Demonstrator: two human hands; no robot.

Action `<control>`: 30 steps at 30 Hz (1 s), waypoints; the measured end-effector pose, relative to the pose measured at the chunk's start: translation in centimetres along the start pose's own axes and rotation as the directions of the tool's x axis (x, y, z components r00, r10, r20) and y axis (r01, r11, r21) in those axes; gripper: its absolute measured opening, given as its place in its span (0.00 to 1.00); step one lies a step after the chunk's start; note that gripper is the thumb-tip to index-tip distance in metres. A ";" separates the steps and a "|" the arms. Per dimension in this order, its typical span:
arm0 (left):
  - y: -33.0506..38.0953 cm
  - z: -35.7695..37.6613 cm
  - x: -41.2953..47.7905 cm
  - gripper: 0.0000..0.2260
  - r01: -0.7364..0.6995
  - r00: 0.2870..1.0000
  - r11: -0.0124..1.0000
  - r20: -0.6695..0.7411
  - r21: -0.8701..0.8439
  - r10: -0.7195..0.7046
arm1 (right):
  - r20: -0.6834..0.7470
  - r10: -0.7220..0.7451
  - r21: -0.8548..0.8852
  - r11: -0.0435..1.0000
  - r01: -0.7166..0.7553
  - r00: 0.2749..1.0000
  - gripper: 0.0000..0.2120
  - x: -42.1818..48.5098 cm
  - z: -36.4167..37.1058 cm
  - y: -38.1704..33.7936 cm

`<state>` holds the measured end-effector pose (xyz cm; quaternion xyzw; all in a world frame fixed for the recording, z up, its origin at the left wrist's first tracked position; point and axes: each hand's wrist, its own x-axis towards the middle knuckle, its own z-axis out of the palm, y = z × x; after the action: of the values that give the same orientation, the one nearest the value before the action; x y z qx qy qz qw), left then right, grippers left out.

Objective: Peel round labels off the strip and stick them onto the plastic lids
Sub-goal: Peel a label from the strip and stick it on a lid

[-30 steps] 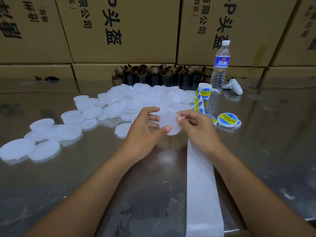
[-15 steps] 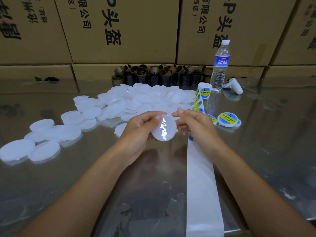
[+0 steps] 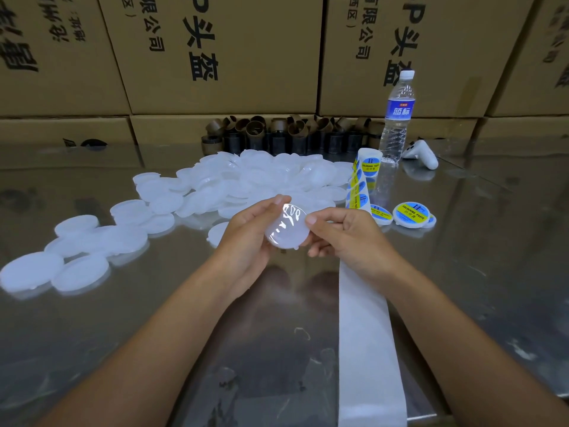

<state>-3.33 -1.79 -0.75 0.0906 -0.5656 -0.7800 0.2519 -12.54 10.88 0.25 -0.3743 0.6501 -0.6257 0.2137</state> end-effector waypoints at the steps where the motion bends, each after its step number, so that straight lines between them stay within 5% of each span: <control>1: 0.0 0.0 0.0 0.16 -0.003 1.000 1.000 0.009 -0.001 0.003 | 0.006 0.008 0.009 1.000 -0.008 1.000 0.07 0.0 0.0 0.0; 10: -0.3 0.2 -0.1 0.07 0.004 1.000 0.998 0.000 0.065 -0.004 | 0.037 0.045 0.003 0.999 -0.045 0.998 0.06 -0.1 0.2 -0.3; 14: -0.1 0.2 -0.2 0.09 0.019 0.999 1.000 -0.051 0.015 -0.018 | -0.331 -0.013 -0.028 1.000 0.004 0.943 0.06 0.6 -0.7 -0.1; 17: 0.0 0.4 -0.2 0.09 0.029 0.999 0.998 -0.026 -0.052 -0.031 | -0.602 -0.047 -0.060 0.998 0.013 0.797 0.05 1.0 -1.8 0.3; 20: 0.2 0.5 -0.2 0.07 0.050 0.999 0.989 0.014 -0.141 -0.048 | -0.740 -0.031 -0.169 0.975 -0.142 0.671 0.09 1.3 -3.2 1.0; 25: 0.3 0.5 -0.4 0.07 0.081 0.997 0.983 0.005 -0.163 -0.082 | -0.647 0.140 -0.223 0.906 -0.361 0.750 0.21 1.4 -3.6 1.8; 30: 0.1 0.4 -0.3 0.06 0.115 0.991 0.991 -0.066 -0.068 -0.120 | -0.573 0.219 -0.030 0.957 -0.288 0.789 0.18 1.3 -3.0 1.2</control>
<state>-3.28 -1.32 -0.57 0.1429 -0.5249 -0.8075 0.2278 -15.87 11.78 -0.25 -0.0936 0.7636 -0.6348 0.0720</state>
